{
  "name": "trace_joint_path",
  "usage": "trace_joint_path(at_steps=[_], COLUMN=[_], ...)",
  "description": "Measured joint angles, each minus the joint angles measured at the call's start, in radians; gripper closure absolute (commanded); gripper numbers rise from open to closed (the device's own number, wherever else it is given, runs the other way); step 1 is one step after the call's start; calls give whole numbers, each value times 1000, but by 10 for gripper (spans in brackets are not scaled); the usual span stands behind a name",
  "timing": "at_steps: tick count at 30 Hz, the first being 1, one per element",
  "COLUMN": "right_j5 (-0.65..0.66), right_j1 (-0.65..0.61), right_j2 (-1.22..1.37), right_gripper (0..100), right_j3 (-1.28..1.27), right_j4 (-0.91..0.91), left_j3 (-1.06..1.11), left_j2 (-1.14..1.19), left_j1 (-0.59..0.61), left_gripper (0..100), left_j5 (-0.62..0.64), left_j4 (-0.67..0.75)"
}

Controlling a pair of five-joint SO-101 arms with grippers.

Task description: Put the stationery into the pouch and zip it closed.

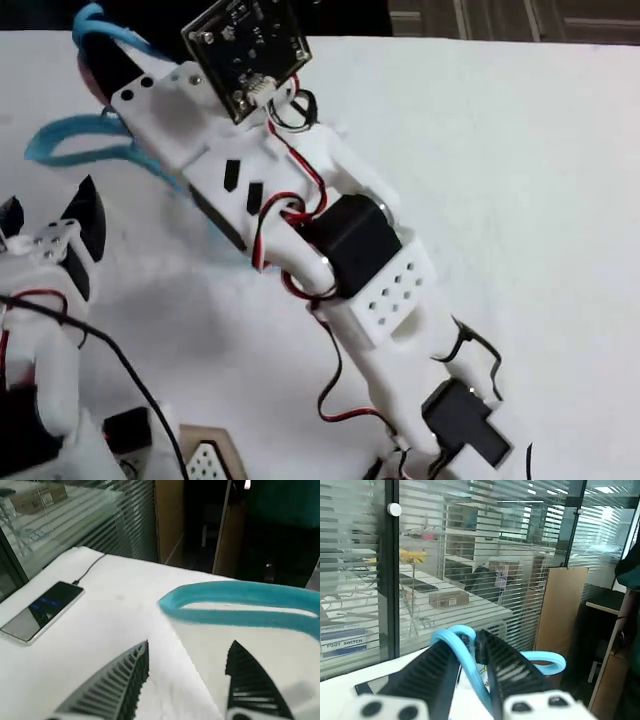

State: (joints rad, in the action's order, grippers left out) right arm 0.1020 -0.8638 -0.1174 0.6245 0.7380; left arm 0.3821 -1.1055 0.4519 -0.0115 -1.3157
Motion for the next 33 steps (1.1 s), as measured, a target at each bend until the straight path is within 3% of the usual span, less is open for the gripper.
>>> trace_joint_path(at_steps=[11, 22, 33], right_j5=[0, 0, 0], right_j1=[14, 12, 9], right_j2=[-23, -25, -60], right_gripper=[981, 981, 981], right_j3=[-295, -305, -307], right_j4=[-5, -49, -57], left_j3=[-9, -180, -190], left_j2=[26, -127, -133], left_j1=[0, 0, 0], left_gripper=[754, 754, 755], left_j5=[0, 0, 6], left_j4=[-175, -433, -460])
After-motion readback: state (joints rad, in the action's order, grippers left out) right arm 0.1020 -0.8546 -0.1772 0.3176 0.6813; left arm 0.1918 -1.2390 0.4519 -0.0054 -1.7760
